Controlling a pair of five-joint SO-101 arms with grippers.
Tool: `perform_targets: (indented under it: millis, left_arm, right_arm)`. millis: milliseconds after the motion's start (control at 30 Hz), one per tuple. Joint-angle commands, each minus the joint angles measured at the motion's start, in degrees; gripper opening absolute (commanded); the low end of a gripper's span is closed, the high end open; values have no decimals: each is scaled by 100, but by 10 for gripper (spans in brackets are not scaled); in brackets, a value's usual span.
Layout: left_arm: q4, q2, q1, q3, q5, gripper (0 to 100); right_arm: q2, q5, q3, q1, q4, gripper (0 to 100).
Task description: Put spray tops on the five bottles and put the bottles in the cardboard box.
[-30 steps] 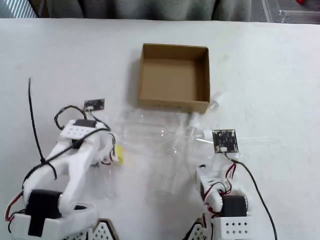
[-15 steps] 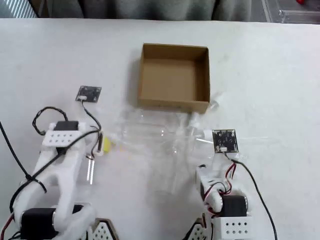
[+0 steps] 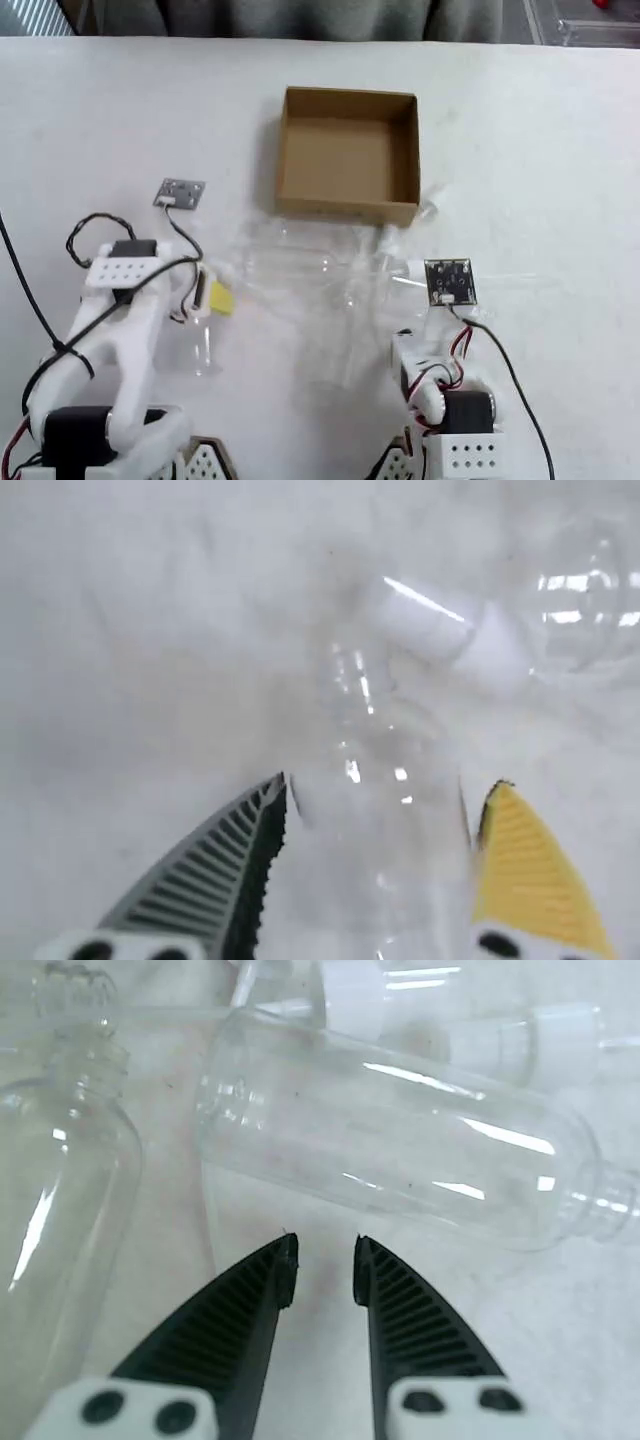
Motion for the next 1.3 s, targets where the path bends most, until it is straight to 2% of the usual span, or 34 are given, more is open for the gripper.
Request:
perform_targets:
  millis: [0, 433, 933, 1267]
  left_arm:
    - [123, -31, -57, -325, -44, 300]
    - [-97, 22, -13, -343, 818, 302]
    - [-211, 31, 13, -422, 853, 302]
    - [-202, 31, 286, -360, 853, 301]
  right_arm:
    - [-40, -9, 53, 22, 40, 74]
    - [-40, -9, 53, 22, 40, 74]
    - [-40, -9, 53, 13, 40, 74]
    - [-40, -9, 53, 13, 40, 74]
